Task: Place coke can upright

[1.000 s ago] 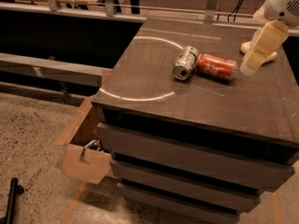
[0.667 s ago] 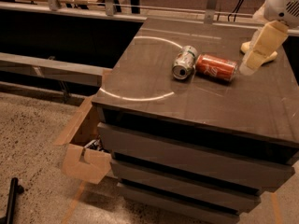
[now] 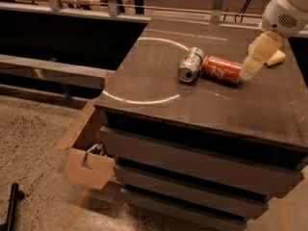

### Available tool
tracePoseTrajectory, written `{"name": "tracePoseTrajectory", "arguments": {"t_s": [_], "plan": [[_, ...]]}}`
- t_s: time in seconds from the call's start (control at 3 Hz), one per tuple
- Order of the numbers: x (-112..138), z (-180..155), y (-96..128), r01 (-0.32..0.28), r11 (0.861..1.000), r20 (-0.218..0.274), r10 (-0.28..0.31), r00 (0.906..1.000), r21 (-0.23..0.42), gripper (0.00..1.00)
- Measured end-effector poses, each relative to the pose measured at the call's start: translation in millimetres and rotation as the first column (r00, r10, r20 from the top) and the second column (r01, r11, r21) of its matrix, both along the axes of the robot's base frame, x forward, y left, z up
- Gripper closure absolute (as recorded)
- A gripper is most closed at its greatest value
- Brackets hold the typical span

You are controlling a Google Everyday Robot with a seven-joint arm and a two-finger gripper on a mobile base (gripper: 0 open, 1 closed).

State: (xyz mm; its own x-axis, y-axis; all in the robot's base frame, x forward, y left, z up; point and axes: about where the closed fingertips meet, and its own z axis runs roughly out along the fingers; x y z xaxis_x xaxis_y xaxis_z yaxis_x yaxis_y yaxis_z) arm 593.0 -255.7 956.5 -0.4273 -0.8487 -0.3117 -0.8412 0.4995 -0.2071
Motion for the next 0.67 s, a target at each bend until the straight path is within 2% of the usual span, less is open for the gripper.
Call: {"name": "tracePoseTrajectory", "arguments": {"t_s": [0.33, 0.67], "plan": [[23, -27, -4, 0.025, 1.0, -0.018, -0.025, 0.9995, 0.01, 0.0], [47, -58, 7, 0.033, 0.999, -0.054, -0.033, 0.998, 0.014, 0.0]]}}
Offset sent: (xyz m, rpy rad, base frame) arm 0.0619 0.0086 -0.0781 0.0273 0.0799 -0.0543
